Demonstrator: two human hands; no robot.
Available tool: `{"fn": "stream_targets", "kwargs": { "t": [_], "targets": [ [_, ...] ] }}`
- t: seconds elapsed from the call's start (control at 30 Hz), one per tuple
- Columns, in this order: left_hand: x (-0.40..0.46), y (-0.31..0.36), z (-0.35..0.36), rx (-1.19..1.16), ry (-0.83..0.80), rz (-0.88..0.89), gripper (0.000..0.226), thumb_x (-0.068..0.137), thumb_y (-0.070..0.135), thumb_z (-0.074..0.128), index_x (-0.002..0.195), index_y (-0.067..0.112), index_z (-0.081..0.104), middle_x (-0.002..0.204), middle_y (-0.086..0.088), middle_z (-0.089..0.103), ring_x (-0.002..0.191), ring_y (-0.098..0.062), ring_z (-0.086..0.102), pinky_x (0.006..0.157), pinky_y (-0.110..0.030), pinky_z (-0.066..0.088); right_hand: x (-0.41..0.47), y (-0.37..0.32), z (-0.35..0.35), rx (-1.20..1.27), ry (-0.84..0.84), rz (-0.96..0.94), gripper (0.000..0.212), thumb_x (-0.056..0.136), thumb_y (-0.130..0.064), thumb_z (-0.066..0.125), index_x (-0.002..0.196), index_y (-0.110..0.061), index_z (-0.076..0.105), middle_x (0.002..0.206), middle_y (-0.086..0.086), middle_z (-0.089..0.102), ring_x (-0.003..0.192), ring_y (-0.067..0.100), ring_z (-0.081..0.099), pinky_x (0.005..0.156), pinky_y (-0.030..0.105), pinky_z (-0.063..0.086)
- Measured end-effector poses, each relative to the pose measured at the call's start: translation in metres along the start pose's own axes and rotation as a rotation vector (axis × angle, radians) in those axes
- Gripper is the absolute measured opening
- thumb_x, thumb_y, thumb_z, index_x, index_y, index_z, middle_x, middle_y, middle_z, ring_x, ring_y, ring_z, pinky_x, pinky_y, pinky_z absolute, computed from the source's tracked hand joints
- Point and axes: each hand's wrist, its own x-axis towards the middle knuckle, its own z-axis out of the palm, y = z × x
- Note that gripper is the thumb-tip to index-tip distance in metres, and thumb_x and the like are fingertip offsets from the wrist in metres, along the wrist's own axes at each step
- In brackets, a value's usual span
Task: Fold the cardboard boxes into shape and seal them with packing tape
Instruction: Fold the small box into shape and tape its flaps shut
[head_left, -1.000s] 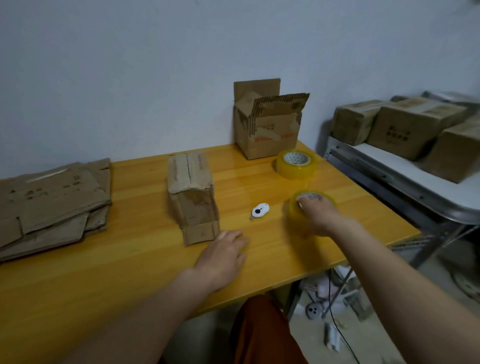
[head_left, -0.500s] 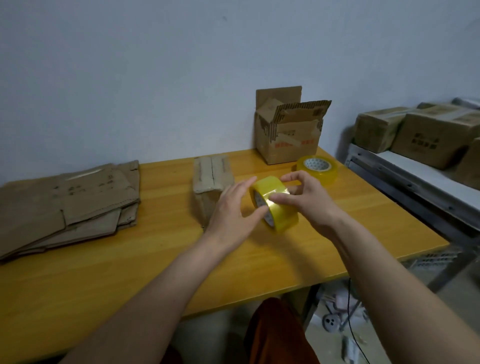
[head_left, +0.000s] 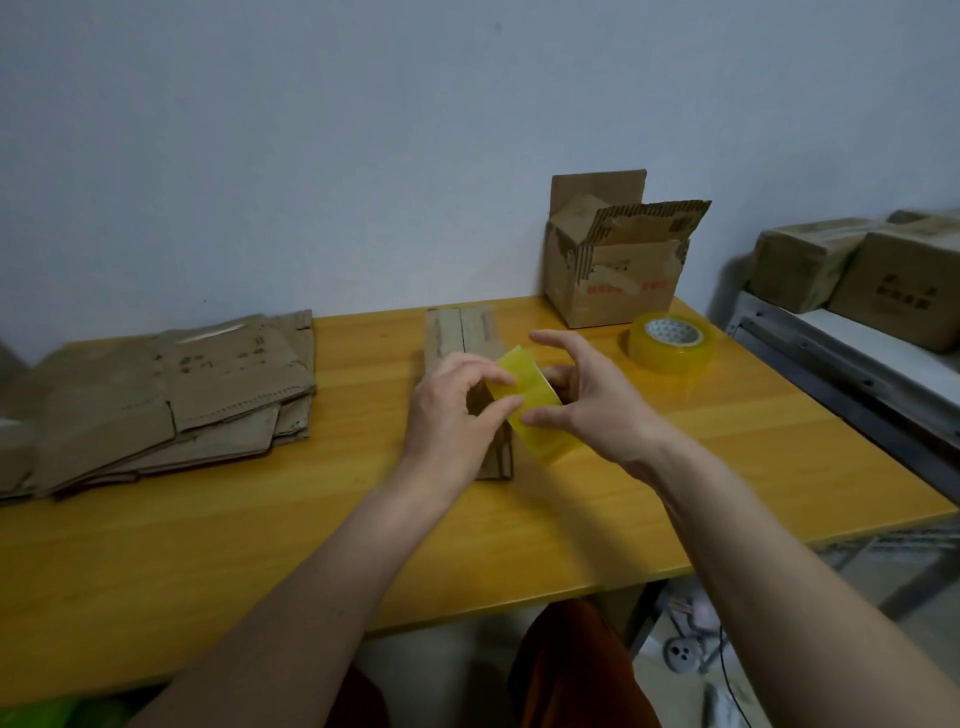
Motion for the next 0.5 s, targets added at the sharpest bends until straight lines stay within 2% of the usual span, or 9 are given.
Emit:
{"fn": "stream_targets", "kwargs": {
  "t": [0.13, 0.3, 0.4, 0.5],
  "targets": [
    [0.005, -0.002, 0.002, -0.060, -0.051, -0.184, 0.038, 0.073, 0.013, 0.081, 0.106, 0.015, 0.062, 0.090, 0.000, 0.062, 0.074, -0.011, 0.058, 0.072, -0.023, 0.053, 0.001, 0.003, 0.001, -0.061, 0.010, 0.000, 0.082, 0.074, 0.003, 0.075, 0.142, -0.021, 0.035, 0.104, 0.012, 0.070, 0.099, 0.026, 0.066, 0.091, 0.050, 0.052],
    [0.006, -0.010, 0.001, 0.008, -0.118, -0.255, 0.019, 0.074, 0.022, 0.081, 0.086, 0.016, 0.067, 0.076, 0.006, 0.061, 0.064, -0.002, 0.052, 0.058, -0.007, 0.043, 0.003, 0.007, 0.005, -0.143, -0.005, 0.013, 0.082, 0.074, 0.000, 0.077, 0.142, -0.024, 0.035, 0.108, 0.011, 0.066, 0.102, 0.028, 0.063, 0.091, 0.050, 0.051],
    [0.007, -0.013, 0.000, 0.013, -0.161, -0.255, 0.014, 0.074, 0.022, 0.081, 0.079, 0.017, 0.068, 0.083, 0.005, 0.061, 0.069, -0.004, 0.054, 0.059, -0.008, 0.043, 0.005, 0.009, 0.006, -0.161, -0.005, 0.017, 0.082, 0.074, -0.001, 0.077, 0.141, -0.023, 0.037, 0.111, 0.012, 0.065, 0.105, 0.030, 0.061, 0.092, 0.050, 0.050],
    [0.006, -0.014, 0.001, -0.061, -0.164, -0.288, 0.024, 0.075, 0.019, 0.080, 0.094, 0.016, 0.065, 0.086, 0.003, 0.061, 0.071, -0.007, 0.056, 0.062, -0.012, 0.048, 0.005, 0.010, 0.007, -0.171, -0.010, 0.020, 0.082, 0.074, -0.001, 0.077, 0.141, -0.025, 0.036, 0.113, 0.012, 0.064, 0.107, 0.029, 0.060, 0.092, 0.050, 0.050]
  ]
}}
